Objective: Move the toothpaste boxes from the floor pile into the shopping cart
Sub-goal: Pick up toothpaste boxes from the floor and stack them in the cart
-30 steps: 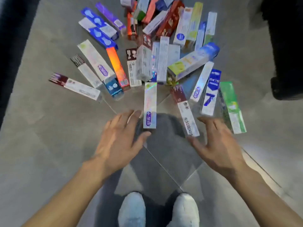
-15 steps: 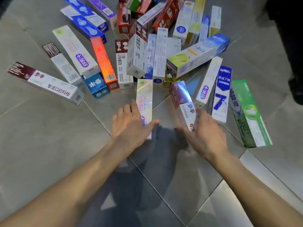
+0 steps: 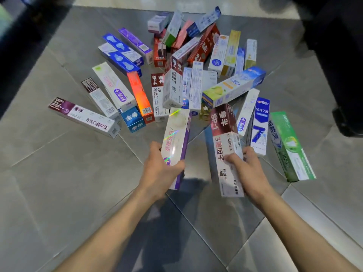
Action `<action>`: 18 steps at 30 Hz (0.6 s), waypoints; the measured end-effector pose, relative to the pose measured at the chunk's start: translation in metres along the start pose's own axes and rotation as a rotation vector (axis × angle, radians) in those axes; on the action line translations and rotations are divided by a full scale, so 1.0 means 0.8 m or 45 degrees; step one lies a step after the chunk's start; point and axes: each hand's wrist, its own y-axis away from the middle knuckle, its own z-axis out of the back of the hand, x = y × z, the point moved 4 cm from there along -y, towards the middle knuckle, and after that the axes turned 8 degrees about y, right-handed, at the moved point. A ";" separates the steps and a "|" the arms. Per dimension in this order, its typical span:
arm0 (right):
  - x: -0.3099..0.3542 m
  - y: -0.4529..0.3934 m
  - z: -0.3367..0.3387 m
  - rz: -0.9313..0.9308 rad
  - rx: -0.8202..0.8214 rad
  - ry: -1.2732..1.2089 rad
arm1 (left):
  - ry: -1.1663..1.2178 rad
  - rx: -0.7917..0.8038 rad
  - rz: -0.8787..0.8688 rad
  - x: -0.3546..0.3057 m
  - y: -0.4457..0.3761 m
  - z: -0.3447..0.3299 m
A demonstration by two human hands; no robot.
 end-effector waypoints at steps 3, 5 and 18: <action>0.040 0.047 0.012 -0.049 0.059 -0.257 | 0.218 0.021 0.029 -0.050 0.046 0.019; 0.078 0.088 0.029 -0.050 0.084 -0.356 | 0.315 0.059 0.039 -0.097 0.081 0.035; 0.512 0.443 0.317 0.032 0.072 -0.504 | 0.510 0.217 -0.061 -0.607 0.405 0.197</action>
